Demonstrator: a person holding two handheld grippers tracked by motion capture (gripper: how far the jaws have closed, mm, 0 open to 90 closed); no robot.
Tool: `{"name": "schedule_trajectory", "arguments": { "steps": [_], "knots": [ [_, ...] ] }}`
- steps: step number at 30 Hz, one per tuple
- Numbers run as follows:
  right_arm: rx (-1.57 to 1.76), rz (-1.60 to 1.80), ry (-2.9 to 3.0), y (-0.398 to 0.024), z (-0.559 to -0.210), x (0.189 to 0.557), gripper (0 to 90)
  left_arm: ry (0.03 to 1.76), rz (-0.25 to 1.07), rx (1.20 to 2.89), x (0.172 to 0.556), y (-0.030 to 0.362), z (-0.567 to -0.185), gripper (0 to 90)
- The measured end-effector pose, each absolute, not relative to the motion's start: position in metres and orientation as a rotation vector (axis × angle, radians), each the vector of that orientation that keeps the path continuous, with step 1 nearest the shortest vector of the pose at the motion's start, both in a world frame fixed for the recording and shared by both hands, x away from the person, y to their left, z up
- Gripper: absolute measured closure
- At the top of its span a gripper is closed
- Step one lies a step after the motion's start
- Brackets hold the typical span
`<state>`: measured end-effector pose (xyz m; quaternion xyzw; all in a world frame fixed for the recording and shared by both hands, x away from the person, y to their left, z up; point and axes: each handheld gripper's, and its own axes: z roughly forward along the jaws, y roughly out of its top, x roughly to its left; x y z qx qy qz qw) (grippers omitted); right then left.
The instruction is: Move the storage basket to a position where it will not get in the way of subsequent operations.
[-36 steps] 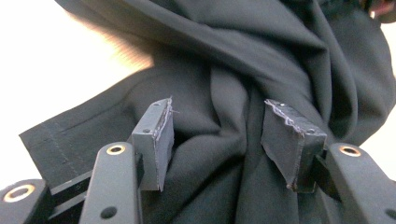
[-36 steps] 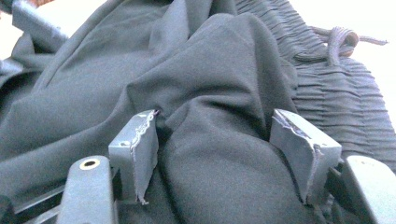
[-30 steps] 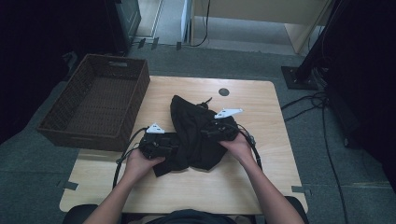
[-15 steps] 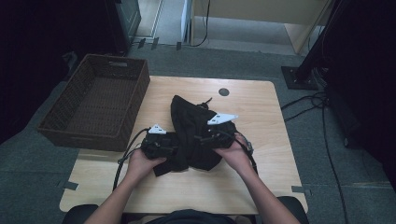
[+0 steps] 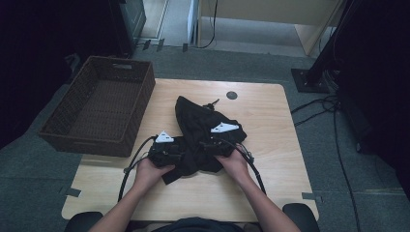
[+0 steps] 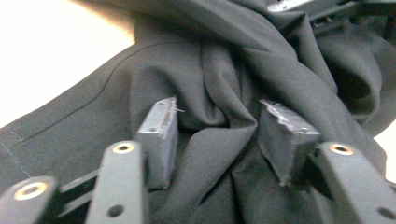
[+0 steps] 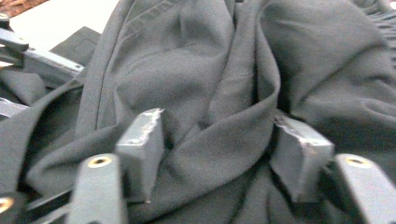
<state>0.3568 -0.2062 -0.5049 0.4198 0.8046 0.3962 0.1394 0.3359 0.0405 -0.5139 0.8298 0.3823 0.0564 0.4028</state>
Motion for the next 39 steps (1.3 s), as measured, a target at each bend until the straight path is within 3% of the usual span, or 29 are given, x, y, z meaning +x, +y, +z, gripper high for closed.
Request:
{"name": "schedule_trajectory", "arguments": {
  "steps": [1,4,6,9,11,16,23,27,33,39],
  "knots": [
    [1.208,1.140,2.320,-0.206,-0.505,0.357,46.2,0.953,0.140,2.105,0.335,0.040,-0.514,57.6],
    [1.252,1.126,2.323,-0.208,-0.503,0.359,72.7,0.939,0.118,2.123,0.334,0.037,-0.514,78.4],
    [1.290,1.143,2.337,-0.212,-0.502,0.362,80.6,0.947,0.095,2.127,0.333,0.036,-0.513,83.9],
    [1.347,1.227,2.324,-0.221,-0.495,0.367,83.7,0.965,0.058,2.123,0.331,0.040,-0.512,86.2],
    [1.352,1.244,2.302,-0.226,-0.486,0.372,83.8,0.998,0.005,2.105,0.327,0.042,-0.512,86.6],
    [1.297,1.163,2.277,-0.232,-0.462,0.393,84.0,0.966,0.011,2.130,0.310,0.042,-0.502,86.8],
    [1.360,1.107,2.203,-0.255,-0.445,0.434,83.3,1.060,-0.012,2.108,0.286,0.059,-0.505,86.2],
    [1.458,1.203,2.229,-0.261,-0.459,0.451,77.4,1.060,-0.012,2.080,0.285,0.058,-0.508,75.2],
    [1.364,1.170,2.240,-0.251,-0.460,0.443,57.6,1.017,0.064,2.039,0.293,0.056,-0.484,54.6],
    [1.327,1.219,2.232,-0.244,-0.446,0.428,50.4,0.970,0.074,2.042,0.320,0.038,-0.471,49.3]
  ]
}}
